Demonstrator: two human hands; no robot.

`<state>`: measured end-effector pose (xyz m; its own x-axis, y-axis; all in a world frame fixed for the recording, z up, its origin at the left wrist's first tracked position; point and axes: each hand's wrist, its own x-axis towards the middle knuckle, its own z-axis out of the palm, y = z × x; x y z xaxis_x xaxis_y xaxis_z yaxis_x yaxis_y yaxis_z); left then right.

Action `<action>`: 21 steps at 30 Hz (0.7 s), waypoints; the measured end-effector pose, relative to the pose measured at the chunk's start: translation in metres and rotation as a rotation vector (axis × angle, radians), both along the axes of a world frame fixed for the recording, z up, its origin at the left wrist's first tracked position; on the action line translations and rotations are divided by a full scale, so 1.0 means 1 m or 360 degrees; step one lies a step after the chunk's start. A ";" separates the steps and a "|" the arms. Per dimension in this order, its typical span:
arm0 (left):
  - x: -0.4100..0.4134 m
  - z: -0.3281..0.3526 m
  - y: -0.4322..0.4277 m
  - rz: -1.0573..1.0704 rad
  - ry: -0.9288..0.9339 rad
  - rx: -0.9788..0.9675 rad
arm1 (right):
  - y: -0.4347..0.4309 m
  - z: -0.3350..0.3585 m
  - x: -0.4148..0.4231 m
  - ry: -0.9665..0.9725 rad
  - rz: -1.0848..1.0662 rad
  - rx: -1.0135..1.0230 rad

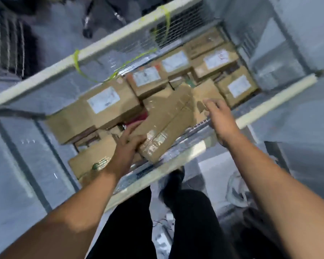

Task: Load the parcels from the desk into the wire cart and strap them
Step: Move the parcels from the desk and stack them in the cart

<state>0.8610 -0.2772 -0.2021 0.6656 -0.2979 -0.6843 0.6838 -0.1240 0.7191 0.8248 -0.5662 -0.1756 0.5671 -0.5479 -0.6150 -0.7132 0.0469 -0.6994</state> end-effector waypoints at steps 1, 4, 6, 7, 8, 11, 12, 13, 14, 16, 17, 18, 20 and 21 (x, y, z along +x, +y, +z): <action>0.005 -0.009 0.009 0.0048 0.0006 0.0044 | 0.003 -0.013 0.020 0.0055 0.0037 0.0125; 0.005 -0.050 0.033 0.0166 0.0142 0.0177 | 0.019 -0.058 0.064 0.0266 0.0459 -0.0154; -0.002 -0.078 0.036 0.0145 0.0133 0.0202 | 0.025 -0.094 0.080 0.0285 0.0717 -0.0369; -0.003 -0.089 0.033 0.0146 0.0128 0.0197 | 0.026 -0.111 0.085 0.0288 0.0802 -0.0324; -0.003 -0.098 0.028 0.0154 0.0124 0.0215 | 0.027 -0.127 0.089 0.0336 0.0919 -0.0253; -0.009 -0.130 0.016 0.0256 0.0110 0.0198 | 0.025 -0.162 0.092 0.0513 0.1210 -0.0212; -0.013 -0.139 0.013 0.0312 0.0113 0.0177 | 0.023 -0.171 0.092 0.0509 0.1225 -0.0251; -0.018 -0.148 0.009 0.0376 0.0115 0.0158 | 0.021 -0.177 0.092 0.0498 0.1198 -0.0276; -0.023 -0.155 0.004 0.0432 0.0106 0.0151 | 0.017 -0.181 0.091 0.0483 0.1167 -0.0285; -0.027 -0.161 -0.012 0.0511 0.0027 0.0285 | 0.011 -0.183 0.085 0.0450 0.1067 -0.0296; -0.025 -0.162 -0.022 0.0582 -0.0029 0.0414 | 0.010 -0.181 0.080 0.0414 0.1005 -0.0308; -0.023 -0.162 -0.034 0.0700 -0.0058 0.0549 | 0.008 -0.180 0.076 0.0361 0.0950 -0.0322; -0.016 -0.160 -0.053 0.0882 0.0045 0.0672 | 0.005 -0.175 0.070 0.0280 0.0862 -0.0427; -0.013 -0.158 -0.062 0.0878 0.0163 0.0669 | 0.001 -0.171 0.068 0.0269 0.0829 -0.0480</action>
<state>0.8482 -0.3395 -0.3604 0.5693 0.3685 -0.7349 0.7889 0.0069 0.6145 0.8929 -0.5653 -0.3469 0.7148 -0.3892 -0.5810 -0.6913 -0.5187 -0.5030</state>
